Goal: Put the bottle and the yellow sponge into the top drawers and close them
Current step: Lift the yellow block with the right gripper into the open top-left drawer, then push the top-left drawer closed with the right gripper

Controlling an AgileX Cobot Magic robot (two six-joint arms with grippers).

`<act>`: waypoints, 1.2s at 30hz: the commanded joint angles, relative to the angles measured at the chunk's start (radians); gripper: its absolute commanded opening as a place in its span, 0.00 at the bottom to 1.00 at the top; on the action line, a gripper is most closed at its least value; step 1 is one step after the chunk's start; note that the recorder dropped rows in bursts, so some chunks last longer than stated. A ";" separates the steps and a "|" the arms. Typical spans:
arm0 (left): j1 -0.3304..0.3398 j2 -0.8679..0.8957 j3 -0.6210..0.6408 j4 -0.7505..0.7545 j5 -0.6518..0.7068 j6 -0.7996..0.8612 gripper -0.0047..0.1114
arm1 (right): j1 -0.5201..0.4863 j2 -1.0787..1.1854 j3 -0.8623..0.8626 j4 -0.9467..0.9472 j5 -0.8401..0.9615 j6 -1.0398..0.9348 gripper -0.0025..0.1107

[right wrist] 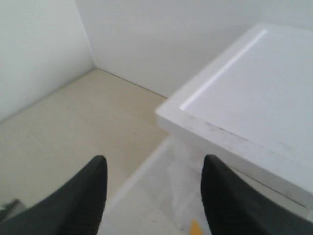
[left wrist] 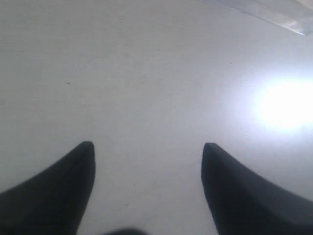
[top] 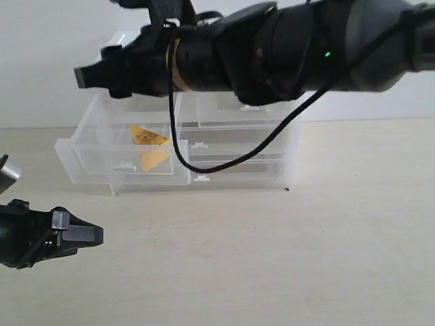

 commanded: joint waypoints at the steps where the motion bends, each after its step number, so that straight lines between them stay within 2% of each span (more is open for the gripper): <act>1: -0.002 -0.008 0.003 -0.016 0.039 0.016 0.54 | -0.002 -0.118 -0.003 -0.008 -0.206 0.139 0.46; 6: -0.002 -0.008 -0.024 -0.050 0.048 0.049 0.53 | -0.002 -0.150 0.073 -0.008 -0.406 0.220 0.46; 9: -0.002 -0.008 -0.056 -0.069 0.049 0.047 0.53 | -0.002 -0.150 0.163 -0.008 -0.439 0.220 0.45; 10: -0.002 -0.008 -0.069 -0.069 0.057 0.045 0.53 | -0.002 -0.150 0.196 -0.008 -0.439 0.220 0.40; 12: -0.002 -0.008 -0.085 -0.067 0.068 0.038 0.53 | -0.002 -0.150 0.281 -0.008 -0.432 0.196 0.20; 13: -0.002 -0.008 -0.092 -0.069 0.074 0.038 0.51 | -0.002 -0.150 0.315 -0.008 -0.430 0.191 0.02; 16: -0.002 -0.008 -0.107 -0.073 0.074 0.037 0.45 | -0.002 -0.144 0.364 -0.008 -0.383 0.160 0.02; 21: -0.002 -0.008 -0.137 -0.092 0.074 0.034 0.33 | -0.002 -0.140 0.427 -0.008 -0.157 0.110 0.02; 29: -0.002 -0.008 -0.181 -0.117 0.087 0.033 0.32 | -0.002 -0.059 0.404 -0.008 0.045 0.063 0.02; 36: -0.002 -0.008 -0.218 -0.133 0.092 0.030 0.32 | -0.002 -0.020 0.316 -0.008 0.089 0.034 0.02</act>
